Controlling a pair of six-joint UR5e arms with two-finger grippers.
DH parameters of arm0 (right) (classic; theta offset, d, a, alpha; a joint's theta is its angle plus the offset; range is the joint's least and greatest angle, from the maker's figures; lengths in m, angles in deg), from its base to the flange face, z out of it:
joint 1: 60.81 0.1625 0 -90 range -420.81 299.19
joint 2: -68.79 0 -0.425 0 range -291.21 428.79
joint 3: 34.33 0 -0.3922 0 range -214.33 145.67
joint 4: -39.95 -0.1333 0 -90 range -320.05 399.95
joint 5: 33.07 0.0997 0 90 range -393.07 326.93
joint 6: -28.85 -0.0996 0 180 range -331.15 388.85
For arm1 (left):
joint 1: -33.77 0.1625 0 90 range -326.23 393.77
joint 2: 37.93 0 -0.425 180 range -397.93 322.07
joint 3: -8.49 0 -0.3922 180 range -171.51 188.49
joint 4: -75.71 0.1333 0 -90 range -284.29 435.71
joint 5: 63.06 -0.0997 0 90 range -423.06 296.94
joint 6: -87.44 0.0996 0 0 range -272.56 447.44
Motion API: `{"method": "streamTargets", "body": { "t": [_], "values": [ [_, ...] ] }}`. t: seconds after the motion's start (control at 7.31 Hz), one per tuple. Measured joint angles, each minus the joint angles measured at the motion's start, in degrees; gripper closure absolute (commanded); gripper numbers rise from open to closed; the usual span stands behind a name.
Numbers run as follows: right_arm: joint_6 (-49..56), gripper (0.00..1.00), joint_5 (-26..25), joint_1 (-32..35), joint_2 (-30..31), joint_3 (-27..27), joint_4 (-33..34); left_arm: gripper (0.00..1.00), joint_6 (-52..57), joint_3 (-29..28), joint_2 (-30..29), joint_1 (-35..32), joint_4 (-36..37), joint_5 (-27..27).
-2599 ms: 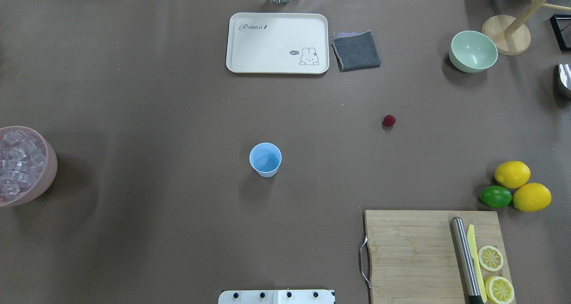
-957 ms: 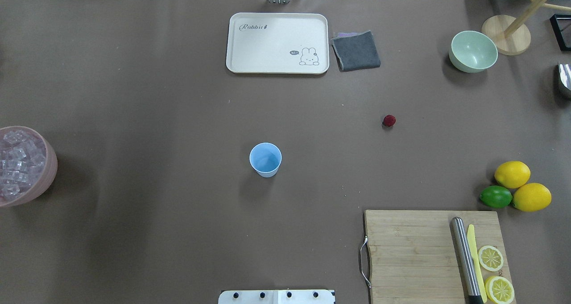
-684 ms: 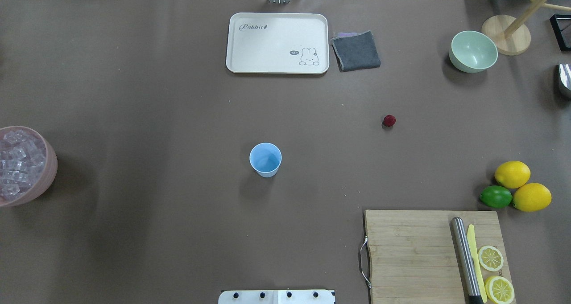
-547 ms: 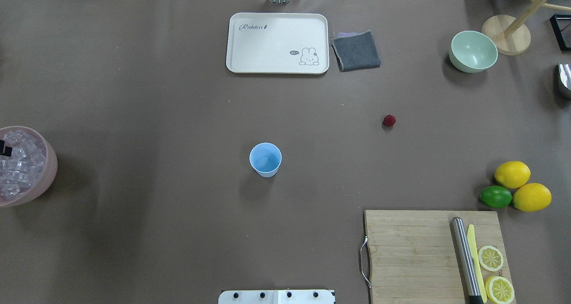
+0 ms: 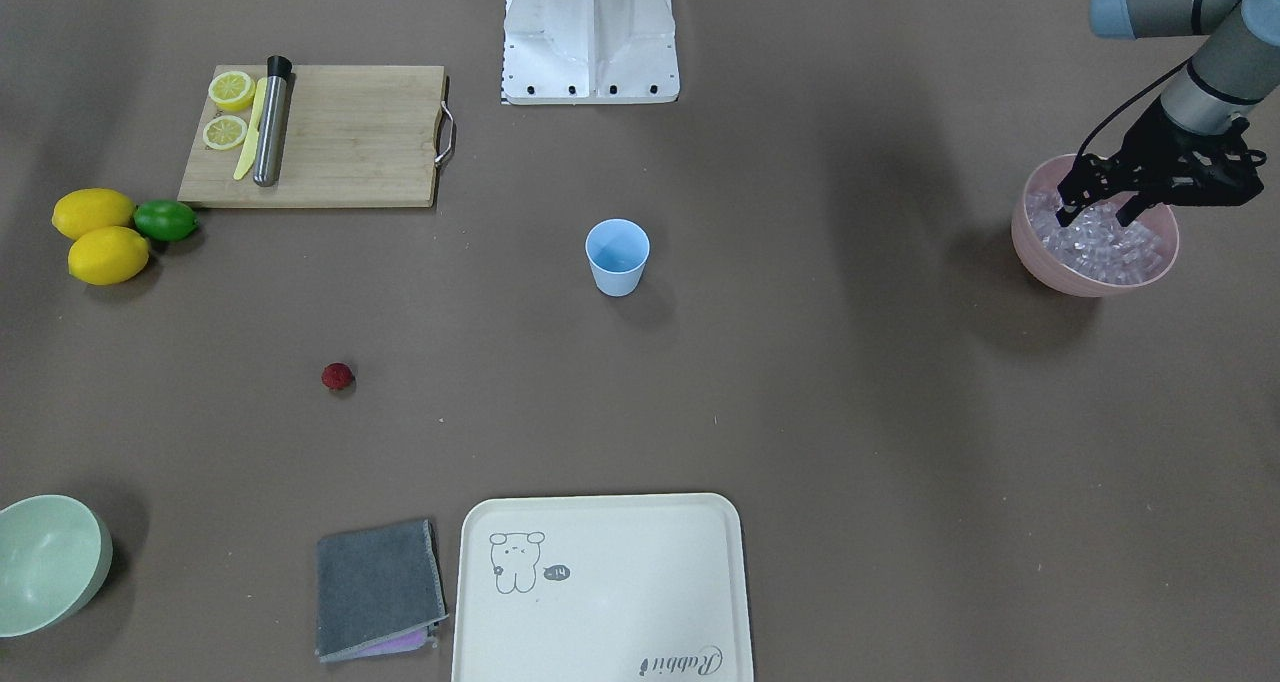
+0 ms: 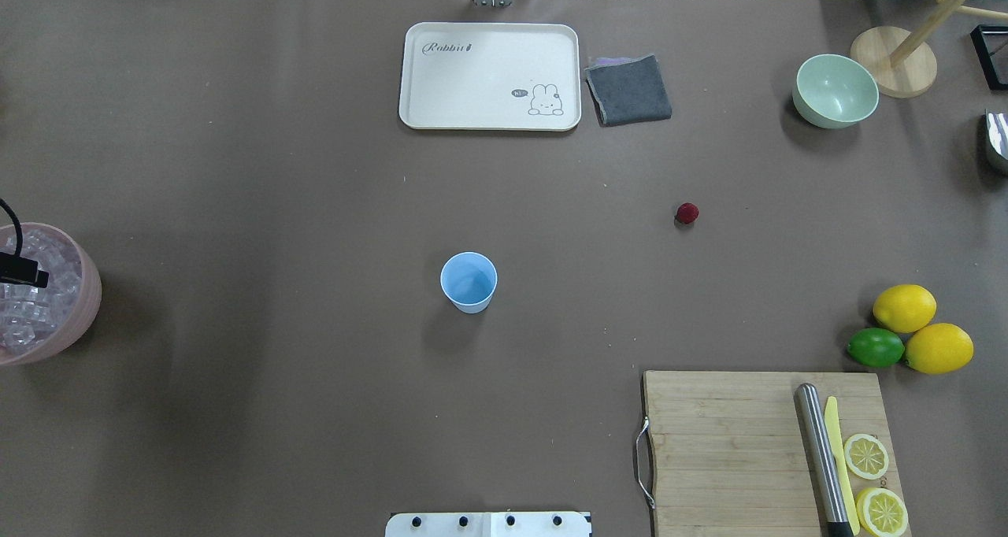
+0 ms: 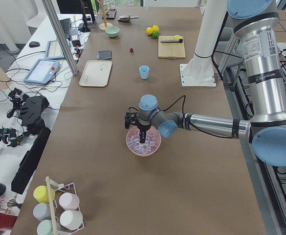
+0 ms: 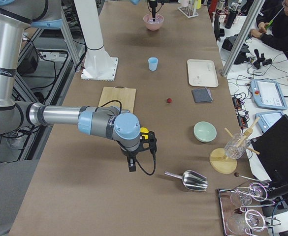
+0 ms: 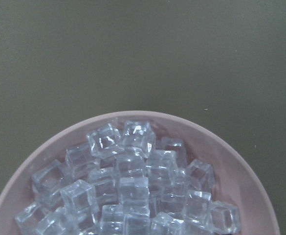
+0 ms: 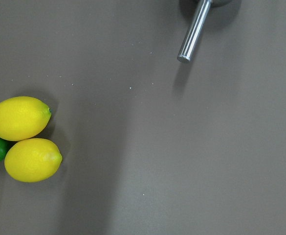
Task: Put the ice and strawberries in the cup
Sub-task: 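Lower the left gripper into the pink bowl and grasp an ice cube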
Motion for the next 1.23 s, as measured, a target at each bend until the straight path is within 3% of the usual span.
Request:
{"method": "streamTargets", "body": {
  "t": [0.14,0.68,1.09,1.23],
  "values": [
    [-0.06,0.00,0.00,0.00,0.01,0.06,0.01,0.33,-0.11,-0.10,0.15,0.70,-0.15,-0.31],
    [-0.17,0.00,0.05,0.00,0.00,0.15,0.09,0.35,-0.72,-0.67,0.65,3.70,-1.16,-1.72],
    [-0.11,0.00,0.44,0.00,0.01,0.10,0.10,0.72,-1.20,-0.87,0.69,4.37,-1.23,-2.47],
    [-0.14,0.00,0.88,0.00,0.04,0.11,0.10,0.96,-2.07,-0.82,0.70,4.41,-1.23,-2.48]
  ]
}}
